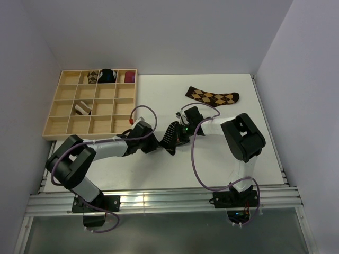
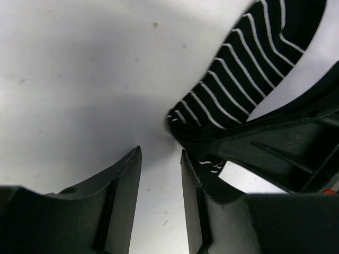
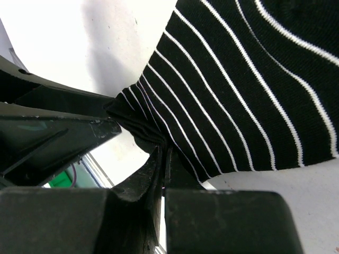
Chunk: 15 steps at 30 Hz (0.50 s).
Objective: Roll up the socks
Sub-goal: Roll the sock at the center of the board.
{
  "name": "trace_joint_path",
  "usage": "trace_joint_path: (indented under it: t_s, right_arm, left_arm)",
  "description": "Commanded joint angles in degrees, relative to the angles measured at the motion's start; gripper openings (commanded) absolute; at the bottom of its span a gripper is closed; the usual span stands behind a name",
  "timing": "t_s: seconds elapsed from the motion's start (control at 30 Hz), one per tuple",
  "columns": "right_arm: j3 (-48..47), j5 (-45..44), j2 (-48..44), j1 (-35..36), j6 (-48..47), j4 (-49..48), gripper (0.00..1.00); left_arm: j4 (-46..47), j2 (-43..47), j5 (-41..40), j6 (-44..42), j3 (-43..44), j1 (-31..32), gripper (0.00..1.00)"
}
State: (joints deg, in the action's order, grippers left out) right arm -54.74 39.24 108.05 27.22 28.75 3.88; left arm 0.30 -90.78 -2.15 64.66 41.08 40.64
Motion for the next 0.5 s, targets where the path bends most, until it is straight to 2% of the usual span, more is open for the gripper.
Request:
trace_joint_path:
  t_s: [0.0,0.33,0.47]
  right_arm:
    - [0.3,-2.6,1.9,0.1,-0.6,-0.7,0.0]
    - [0.4,-2.0,1.6,0.3,-0.5,-1.1,0.0]
    - [0.4,-1.9,1.1,0.4,-0.3,-1.3,0.0]
  left_arm:
    - [2.6,-1.9,0.6,0.5,1.8,0.3,0.42]
    - [-3.8,-7.3,-3.8,1.3,6.1,0.4,0.4]
    - [-6.3,-8.3,-4.4,1.3,7.1,0.4,0.34]
